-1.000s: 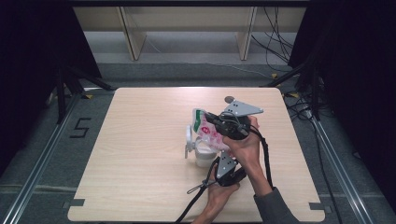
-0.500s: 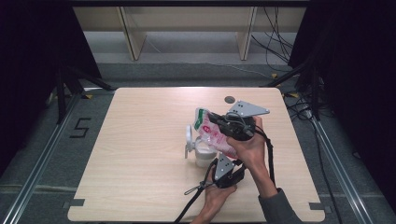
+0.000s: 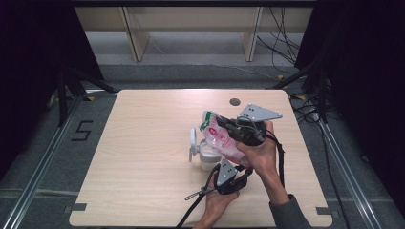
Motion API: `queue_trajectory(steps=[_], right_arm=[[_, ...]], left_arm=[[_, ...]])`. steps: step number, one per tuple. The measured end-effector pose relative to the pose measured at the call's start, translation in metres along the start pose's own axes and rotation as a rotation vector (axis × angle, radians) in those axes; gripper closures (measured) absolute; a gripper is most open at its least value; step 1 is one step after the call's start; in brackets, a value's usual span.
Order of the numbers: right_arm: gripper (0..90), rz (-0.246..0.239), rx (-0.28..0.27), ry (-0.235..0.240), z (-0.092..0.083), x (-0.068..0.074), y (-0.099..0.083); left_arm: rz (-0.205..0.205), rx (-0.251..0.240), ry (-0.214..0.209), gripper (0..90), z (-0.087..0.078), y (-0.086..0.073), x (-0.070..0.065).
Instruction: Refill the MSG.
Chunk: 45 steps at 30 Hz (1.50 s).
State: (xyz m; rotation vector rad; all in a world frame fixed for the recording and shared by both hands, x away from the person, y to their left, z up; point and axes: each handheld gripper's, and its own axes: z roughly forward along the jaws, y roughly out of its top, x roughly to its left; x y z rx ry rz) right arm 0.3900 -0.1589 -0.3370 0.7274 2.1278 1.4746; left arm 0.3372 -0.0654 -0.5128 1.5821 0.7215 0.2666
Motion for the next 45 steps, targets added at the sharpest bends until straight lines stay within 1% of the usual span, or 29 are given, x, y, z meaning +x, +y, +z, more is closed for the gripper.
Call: queue_trajectory(steps=[1,2,3,4,5,6,7,8,10,11,12,13,14,15,17,21,22,24,26,27,28,30,31,32,37,39,40,41,45], right_arm=[[90.0,-0.006,-0.005,0.003,-0.001,0.0,0.0],[90.0,-0.014,-0.025,-0.004,-0.001,-0.001,-0.001],[90.0,0.01,-0.016,0.015,-0.003,-0.001,-0.002],[90.0,0.019,-0.015,0.014,-0.005,-0.001,-0.002],[90.0,0.017,-0.015,0.014,-0.009,-0.002,-0.003],[90.0,0.017,-0.015,0.014,-0.009,-0.002,-0.003],[90.0,0.039,-0.017,0.012,-0.011,-0.001,-0.003],[90.0,0.026,-0.025,0.0,-0.013,-0.003,-0.004],[90.0,0.044,-0.026,0.011,-0.017,-0.003,-0.006],[90.0,0.038,-0.032,0.014,-0.019,-0.004,-0.007],[90.0,0.038,-0.032,0.014,-0.019,-0.004,-0.007],[90.0,0.039,-0.041,0.013,-0.022,-0.004,-0.008],[90.0,0.039,-0.041,0.013,-0.022,-0.004,-0.008],[90.0,0.066,-0.047,0.024,-0.025,-0.003,-0.009],[90.0,0.05,-0.063,0.022,-0.028,-0.004,-0.01],[90.0,0.054,-0.077,0.035,-0.031,-0.005,-0.012],[90.0,0.075,-0.069,0.035,-0.032,-0.004,-0.013],[90.0,0.086,-0.067,0.04,-0.034,-0.003,-0.014],[90.0,0.077,-0.07,0.041,-0.036,-0.004,-0.016],[90.0,0.081,-0.076,0.035,-0.037,-0.005,-0.017],[90.0,0.096,-0.07,0.031,-0.038,-0.004,-0.017],[90.0,0.094,-0.079,0.036,-0.04,-0.006,-0.018],[90.0,0.098,-0.083,0.031,-0.041,-0.007,-0.019],[90.0,0.101,-0.095,0.046,-0.043,-0.008,-0.021],[90.0,0.117,-0.109,0.049,-0.049,-0.01,-0.025],[90.0,0.113,-0.101,0.044,-0.051,-0.011,-0.025],[90.0,0.128,-0.1,0.042,-0.053,-0.011,-0.027],[90.0,0.121,-0.112,0.05,-0.053,-0.012,-0.028],[90.0,0.128,-0.107,0.044,-0.056,-0.014,-0.031]], left_arm=[[-0.005,-0.004,0.005,70.8,-0.001,0.0,-0.001],[0.01,0.008,0.001,70.8,-0.001,-0.001,0.0],[0.01,0.011,0.0,70.7,-0.002,-0.001,0.0],[0.005,0.007,-0.004,70.5,-0.002,-0.002,0.0],[0.018,0.025,0.001,69.2,-0.005,-0.002,0.001],[0.018,0.025,0.001,68.4,-0.005,-0.002,0.001],[0.014,0.025,0.0,68.4,-0.005,-0.002,0.001],[0.021,0.031,0.002,68.3,-0.007,-0.002,0.002],[0.027,0.042,0.0,67.8,-0.009,-0.002,0.004],[0.03,0.047,0.012,67.1,-0.01,-0.003,0.004],[0.076,0.054,0.066,67.1,-0.013,-0.002,0.006],[0.082,0.047,0.055,67.1,-0.014,-0.003,0.007],[0.082,0.047,0.055,67.0,-0.014,-0.003,0.007],[0.08,0.056,0.058,66.9,-0.015,-0.002,0.008],[0.083,0.068,0.06,65.8,-0.017,-0.002,0.009],[0.086,0.078,0.068,65.6,-0.019,-0.002,0.011],[0.081,0.081,0.064,65.6,-0.019,-0.002,0.011],[0.088,0.09,0.061,65.4,-0.019,-0.003,0.012],[0.077,0.078,0.048,65.2,-0.018,-0.004,0.012],[0.079,0.09,0.067,65.2,-0.02,-0.003,0.011],[0.08,0.089,0.064,64.7,-0.02,-0.003,0.012],[0.08,0.09,0.064,64.7,-0.022,-0.003,0.012],[0.083,0.086,0.051,64.7,-0.021,-0.003,0.013],[0.081,0.086,0.052,64.5,-0.022,-0.003,0.013],[0.082,0.099,0.062,63.8,-0.025,-0.004,0.014],[0.082,0.101,0.064,63.7,-0.026,-0.004,0.014],[0.085,0.103,0.059,62.9,-0.026,-0.004,0.014],[0.083,0.105,0.061,62.1,-0.026,-0.004,0.014],[0.068,0.101,0.054,61.9,-0.025,-0.006,0.015]])
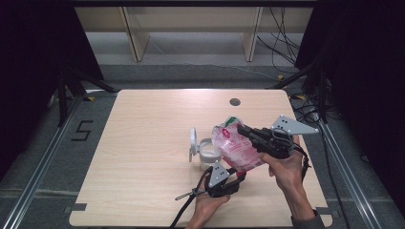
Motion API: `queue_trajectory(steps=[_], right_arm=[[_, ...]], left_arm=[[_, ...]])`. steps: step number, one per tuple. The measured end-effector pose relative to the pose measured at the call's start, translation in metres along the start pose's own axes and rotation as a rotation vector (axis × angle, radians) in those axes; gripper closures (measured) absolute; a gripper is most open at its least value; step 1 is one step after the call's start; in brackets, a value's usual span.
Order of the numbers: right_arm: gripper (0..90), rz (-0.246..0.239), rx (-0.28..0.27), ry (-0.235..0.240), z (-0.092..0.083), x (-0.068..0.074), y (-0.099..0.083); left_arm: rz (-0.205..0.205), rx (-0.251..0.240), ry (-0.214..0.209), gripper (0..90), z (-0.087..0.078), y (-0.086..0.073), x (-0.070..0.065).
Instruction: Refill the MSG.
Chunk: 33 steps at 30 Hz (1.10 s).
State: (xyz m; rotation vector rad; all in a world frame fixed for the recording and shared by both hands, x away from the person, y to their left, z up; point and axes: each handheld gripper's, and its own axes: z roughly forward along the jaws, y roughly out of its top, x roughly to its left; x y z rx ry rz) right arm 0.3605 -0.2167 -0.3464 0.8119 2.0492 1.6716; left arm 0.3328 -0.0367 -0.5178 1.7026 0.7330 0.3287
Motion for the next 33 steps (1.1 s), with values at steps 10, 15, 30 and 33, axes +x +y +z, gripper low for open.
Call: queue_trajectory(steps=[10,15,30,33], right_arm=[[90.0,0.023,-0.009,-0.019,-0.01,-0.006,-0.007],[90.0,0.01,-0.023,-0.03,-0.012,-0.011,-0.01],[90.0,0.051,0.001,-0.061,-0.017,-0.02,-0.022],[90.0,0.029,-0.001,-0.073,-0.018,-0.022,-0.025]], left_arm=[[-0.028,-0.008,0.016,57.3,-0.006,0.002,0.0],[-0.009,-0.015,0.035,56.6,-0.016,0.005,0.0],[0.023,0.0,0.072,55.8,-0.046,0.003,0.008],[0.012,-0.011,0.077,55.9,-0.052,0.001,0.01]])
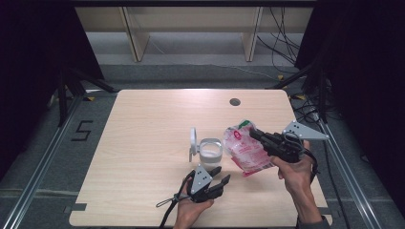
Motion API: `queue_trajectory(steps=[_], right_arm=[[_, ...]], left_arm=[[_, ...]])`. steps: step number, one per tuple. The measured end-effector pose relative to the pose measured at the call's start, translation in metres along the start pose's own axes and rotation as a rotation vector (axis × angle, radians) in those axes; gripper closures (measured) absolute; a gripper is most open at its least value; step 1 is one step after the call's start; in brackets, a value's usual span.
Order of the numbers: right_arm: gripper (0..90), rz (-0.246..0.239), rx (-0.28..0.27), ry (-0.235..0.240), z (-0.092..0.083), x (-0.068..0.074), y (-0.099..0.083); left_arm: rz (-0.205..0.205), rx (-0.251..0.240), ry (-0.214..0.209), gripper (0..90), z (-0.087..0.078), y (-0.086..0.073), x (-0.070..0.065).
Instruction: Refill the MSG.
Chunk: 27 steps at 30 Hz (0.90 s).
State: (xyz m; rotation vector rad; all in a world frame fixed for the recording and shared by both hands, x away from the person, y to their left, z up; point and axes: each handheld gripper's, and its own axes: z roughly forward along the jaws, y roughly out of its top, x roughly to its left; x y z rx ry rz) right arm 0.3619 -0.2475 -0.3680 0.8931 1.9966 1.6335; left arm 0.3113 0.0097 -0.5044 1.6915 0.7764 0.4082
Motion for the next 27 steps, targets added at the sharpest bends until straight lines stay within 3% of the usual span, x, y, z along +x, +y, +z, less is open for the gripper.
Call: queue_trajectory(steps=[4,6,7,8,12,13,16,17,20,21,22,23,24,26,27], right_arm=[[90.0,0.043,0.026,-0.003,0.0,0.0,-0.005],[90.0,0.024,0.023,-0.002,0.0,-0.002,-0.007],[90.0,0.051,0.039,-0.017,-0.001,-0.001,-0.008],[90.0,0.025,0.035,-0.006,0.0,-0.004,-0.009],[90.0,0.035,0.042,-0.026,-0.002,-0.007,-0.015],[90.0,0.057,0.041,-0.031,-0.003,-0.008,-0.017],[90.0,0.054,0.04,-0.036,-0.006,-0.01,-0.018],[90.0,0.034,0.04,-0.044,-0.007,-0.013,-0.018],[90.0,0.052,0.048,-0.072,-0.012,-0.013,-0.019],[90.0,0.017,0.041,-0.096,-0.014,-0.019,-0.02],[90.0,0.017,0.041,-0.096,-0.014,-0.019,-0.02],[90.0,0.047,0.047,-0.094,-0.015,-0.018,-0.021],[90.0,0.026,0.046,-0.105,-0.017,-0.021,-0.021],[90.0,0.051,0.055,-0.126,-0.02,-0.021,-0.023],[90.0,0.019,0.058,-0.137,-0.021,-0.024,-0.023]], left_arm=[[0.0,0.002,0.012,56.0,-0.006,-0.003,0.004],[-0.005,-0.005,0.014,56.0,-0.008,-0.005,0.005],[-0.007,-0.004,0.007,56.1,-0.009,-0.006,0.007],[-0.002,0.002,0.016,56.2,-0.011,-0.006,0.007],[-0.003,0.003,0.026,56.1,-0.015,-0.006,0.01],[0.022,-0.008,0.01,56.0,-0.015,-0.007,0.013],[0.027,0.003,0.023,56.0,-0.017,-0.008,0.014],[0.025,-0.002,0.015,56.0,-0.017,-0.009,0.014],[0.025,0.005,0.024,56.1,-0.02,-0.009,0.016],[0.023,0.003,0.026,56.0,-0.02,-0.009,0.016],[0.021,-0.006,0.02,56.0,-0.021,-0.01,0.017],[0.019,-0.001,0.029,55.6,-0.022,-0.009,0.017],[0.004,-0.003,0.031,55.6,-0.022,-0.01,0.016],[-0.013,-0.004,0.044,54.2,-0.024,-0.01,0.017],[-0.011,-0.004,0.03,53.6,-0.024,-0.011,0.019]])
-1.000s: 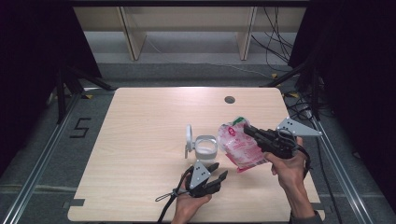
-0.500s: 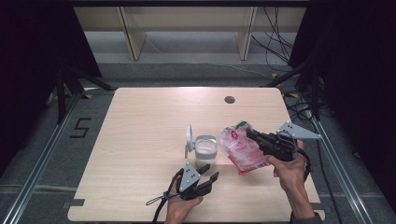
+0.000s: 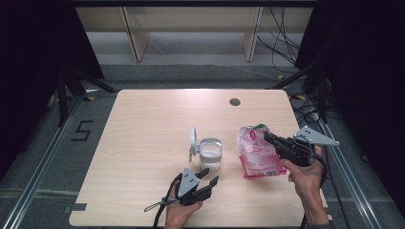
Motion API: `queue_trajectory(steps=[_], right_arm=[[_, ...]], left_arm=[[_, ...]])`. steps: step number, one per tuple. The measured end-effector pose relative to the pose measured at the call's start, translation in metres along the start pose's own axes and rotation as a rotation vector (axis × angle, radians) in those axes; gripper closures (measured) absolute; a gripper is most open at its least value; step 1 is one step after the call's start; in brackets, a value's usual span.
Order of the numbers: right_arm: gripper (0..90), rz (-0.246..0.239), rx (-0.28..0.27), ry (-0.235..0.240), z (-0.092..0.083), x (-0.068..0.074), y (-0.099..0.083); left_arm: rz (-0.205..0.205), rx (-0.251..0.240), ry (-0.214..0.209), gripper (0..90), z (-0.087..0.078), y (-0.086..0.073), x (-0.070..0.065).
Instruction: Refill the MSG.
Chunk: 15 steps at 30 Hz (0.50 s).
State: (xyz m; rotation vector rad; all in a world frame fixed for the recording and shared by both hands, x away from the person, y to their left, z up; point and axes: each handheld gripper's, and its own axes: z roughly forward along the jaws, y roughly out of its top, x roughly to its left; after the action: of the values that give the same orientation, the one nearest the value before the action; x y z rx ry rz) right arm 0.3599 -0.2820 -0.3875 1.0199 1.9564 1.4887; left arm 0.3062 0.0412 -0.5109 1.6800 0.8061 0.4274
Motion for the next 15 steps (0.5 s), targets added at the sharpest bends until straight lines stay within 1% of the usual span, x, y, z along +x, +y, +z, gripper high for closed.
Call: queue_trajectory(steps=[1,2,3,4,5,6,7,8,9,10,11,12,13,14,15], right_arm=[[90.0,0.0,0.0,0.0,0.0,0.0,0.0],[90.0,-0.01,0.011,-0.022,-0.001,-0.001,0.0],[90.0,-0.01,0.011,-0.022,-0.001,-0.001,0.0],[90.0,-0.027,-0.004,-0.028,-0.001,-0.002,-0.001],[90.0,-0.039,-0.007,-0.025,-0.001,-0.003,-0.001],[90.0,-0.05,-0.002,-0.041,-0.002,-0.004,-0.001],[90.0,-0.05,-0.002,-0.041,-0.002,-0.004,-0.001],[90.0,-0.03,0.013,-0.059,-0.003,-0.004,-0.003],[90.0,-0.03,0.013,-0.059,-0.003,-0.004,-0.003],[90.0,-0.048,0.005,-0.059,-0.003,-0.007,-0.003],[90.0,-0.035,0.008,-0.057,-0.003,-0.008,-0.004],[90.0,-0.029,0.016,-0.074,-0.004,-0.01,-0.005],[90.0,-0.029,0.016,-0.074,-0.004,-0.01,-0.005],[90.0,-0.019,0.022,-0.072,-0.004,-0.011,-0.007],[90.0,-0.019,0.022,-0.072,-0.004,-0.011,-0.007]], left_arm=[[0.0,0.0,0.0,52.6,0.0,0.0,0.0],[-0.008,0.004,0.01,52.5,-0.002,0.0,0.0],[-0.008,0.004,0.01,52.2,-0.002,0.0,0.0],[-0.011,0.0,0.012,51.8,-0.002,0.0,0.0],[-0.013,-0.005,0.006,51.2,-0.002,0.0,0.001],[-0.008,0.006,0.01,50.4,-0.004,0.0,0.001],[-0.008,0.006,0.01,49.9,-0.004,0.0,0.001],[-0.009,0.006,0.01,49.6,-0.004,0.0,0.001],[-0.01,0.003,0.007,49.6,-0.004,0.0,0.002],[-0.013,0.005,0.008,49.1,-0.005,0.0,0.002],[-0.025,-0.001,0.01,48.8,-0.005,0.0,0.001],[-0.029,-0.014,0.001,48.4,-0.005,0.0,0.001],[-0.029,-0.014,0.001,48.3,-0.005,0.0,0.001],[-0.023,0.001,0.011,48.2,-0.007,0.001,0.002],[-0.023,0.001,0.011,48.2,-0.007,0.001,0.002]])
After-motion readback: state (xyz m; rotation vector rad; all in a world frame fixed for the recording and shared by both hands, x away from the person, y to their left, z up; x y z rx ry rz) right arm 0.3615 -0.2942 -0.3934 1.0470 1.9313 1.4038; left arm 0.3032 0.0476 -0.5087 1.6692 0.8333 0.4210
